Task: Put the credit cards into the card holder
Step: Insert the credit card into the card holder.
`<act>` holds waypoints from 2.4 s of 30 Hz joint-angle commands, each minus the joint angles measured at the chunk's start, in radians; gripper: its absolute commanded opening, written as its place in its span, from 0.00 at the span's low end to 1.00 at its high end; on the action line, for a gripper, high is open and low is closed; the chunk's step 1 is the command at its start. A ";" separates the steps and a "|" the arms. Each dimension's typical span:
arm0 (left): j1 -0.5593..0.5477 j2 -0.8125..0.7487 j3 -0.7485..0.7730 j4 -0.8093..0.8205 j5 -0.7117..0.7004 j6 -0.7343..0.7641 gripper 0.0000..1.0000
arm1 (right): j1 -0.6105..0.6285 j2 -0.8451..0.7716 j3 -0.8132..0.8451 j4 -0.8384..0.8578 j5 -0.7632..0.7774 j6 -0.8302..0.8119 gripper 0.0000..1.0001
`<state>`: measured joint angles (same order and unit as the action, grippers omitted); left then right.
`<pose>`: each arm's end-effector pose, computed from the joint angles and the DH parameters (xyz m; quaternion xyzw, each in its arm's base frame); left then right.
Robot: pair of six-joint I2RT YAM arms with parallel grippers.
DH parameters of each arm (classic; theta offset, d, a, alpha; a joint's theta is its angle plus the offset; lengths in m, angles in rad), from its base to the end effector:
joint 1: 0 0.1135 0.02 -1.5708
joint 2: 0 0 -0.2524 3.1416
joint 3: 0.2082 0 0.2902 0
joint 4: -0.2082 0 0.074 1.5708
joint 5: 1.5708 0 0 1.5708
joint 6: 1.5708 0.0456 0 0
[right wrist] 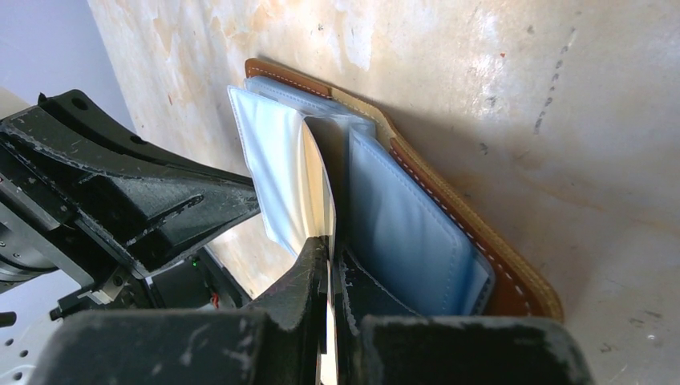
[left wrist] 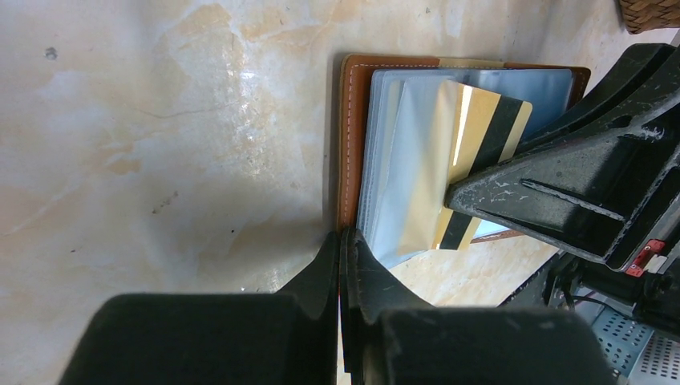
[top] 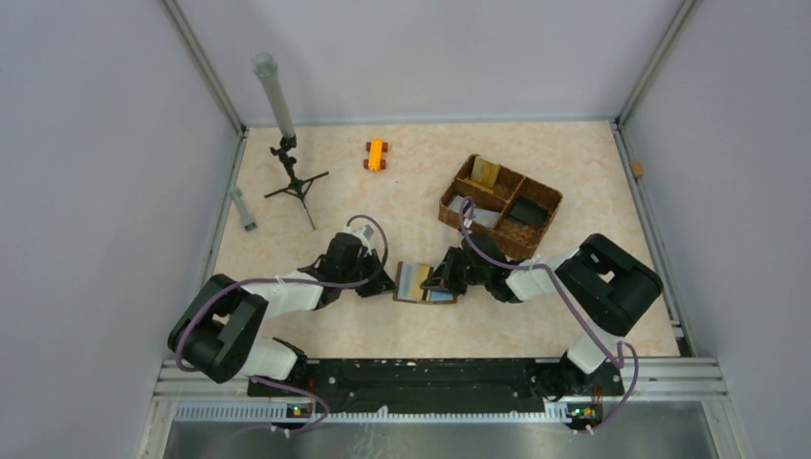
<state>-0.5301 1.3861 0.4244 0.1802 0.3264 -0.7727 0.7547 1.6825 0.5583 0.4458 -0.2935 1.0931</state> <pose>0.2242 -0.1484 0.0805 -0.0482 0.9117 -0.3493 0.2108 0.2215 0.2264 0.0603 0.0881 0.8903 0.4202 0.1520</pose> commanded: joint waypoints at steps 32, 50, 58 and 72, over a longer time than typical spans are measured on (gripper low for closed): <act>-0.008 0.028 -0.007 0.046 0.050 0.042 0.00 | 0.029 0.103 0.101 -0.323 0.040 -0.153 0.13; -0.008 -0.028 -0.042 0.000 -0.071 -0.014 0.00 | 0.029 -0.135 0.282 -0.754 0.236 -0.332 0.52; -0.008 -0.032 -0.049 0.016 -0.057 -0.019 0.00 | 0.030 -0.156 0.211 -0.624 0.211 -0.280 0.43; -0.008 -0.018 -0.047 0.035 -0.026 -0.012 0.00 | 0.029 -0.042 0.220 -0.454 0.168 -0.242 0.20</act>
<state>-0.5377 1.3659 0.3977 0.2096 0.2996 -0.7990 0.7769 1.5940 0.7536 -0.0502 -0.1127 0.8593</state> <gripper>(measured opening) 0.004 0.234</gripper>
